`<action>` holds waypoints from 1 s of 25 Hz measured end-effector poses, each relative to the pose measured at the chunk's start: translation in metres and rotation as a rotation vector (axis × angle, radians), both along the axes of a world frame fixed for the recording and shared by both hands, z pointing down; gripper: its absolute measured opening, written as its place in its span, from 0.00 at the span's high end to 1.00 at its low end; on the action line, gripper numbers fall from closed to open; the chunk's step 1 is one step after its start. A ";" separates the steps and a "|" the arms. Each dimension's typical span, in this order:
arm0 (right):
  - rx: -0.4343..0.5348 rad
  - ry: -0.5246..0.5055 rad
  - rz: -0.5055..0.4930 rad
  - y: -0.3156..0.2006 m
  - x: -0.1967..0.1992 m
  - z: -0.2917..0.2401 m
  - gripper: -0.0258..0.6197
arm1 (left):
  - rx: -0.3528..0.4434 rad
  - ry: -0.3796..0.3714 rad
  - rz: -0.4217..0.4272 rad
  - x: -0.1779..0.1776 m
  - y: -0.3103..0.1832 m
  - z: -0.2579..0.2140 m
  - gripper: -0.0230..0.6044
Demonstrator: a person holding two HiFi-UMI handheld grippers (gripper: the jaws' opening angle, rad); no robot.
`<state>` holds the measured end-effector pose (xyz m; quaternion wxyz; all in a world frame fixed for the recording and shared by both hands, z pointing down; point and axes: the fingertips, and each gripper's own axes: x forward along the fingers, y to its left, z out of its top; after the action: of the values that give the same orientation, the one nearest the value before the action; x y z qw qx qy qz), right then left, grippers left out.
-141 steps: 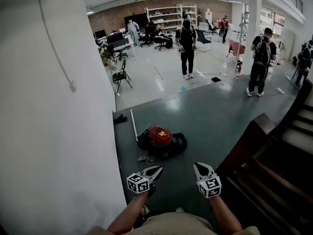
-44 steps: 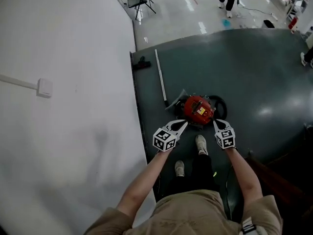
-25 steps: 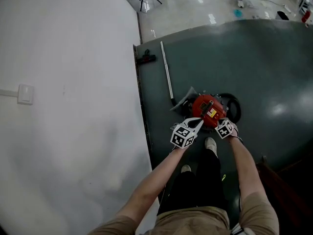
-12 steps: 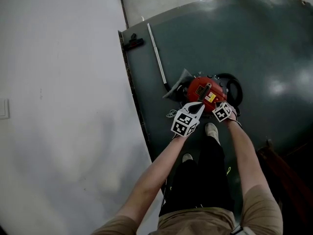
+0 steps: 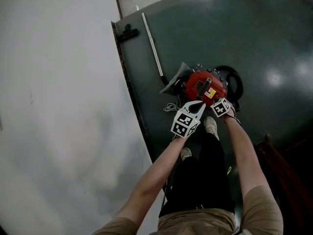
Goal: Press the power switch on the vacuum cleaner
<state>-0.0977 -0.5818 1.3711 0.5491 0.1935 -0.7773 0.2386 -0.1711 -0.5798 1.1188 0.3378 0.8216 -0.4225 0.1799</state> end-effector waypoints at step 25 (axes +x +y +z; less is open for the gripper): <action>0.396 -0.868 0.406 0.055 0.029 -0.583 0.94 | 0.256 0.057 0.034 -0.007 0.076 -0.388 0.95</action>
<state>-0.0691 -0.5265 0.7879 0.0716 0.3237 -0.9105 0.2470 -0.1784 -0.5036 0.7311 0.2390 0.8698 -0.4181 0.1071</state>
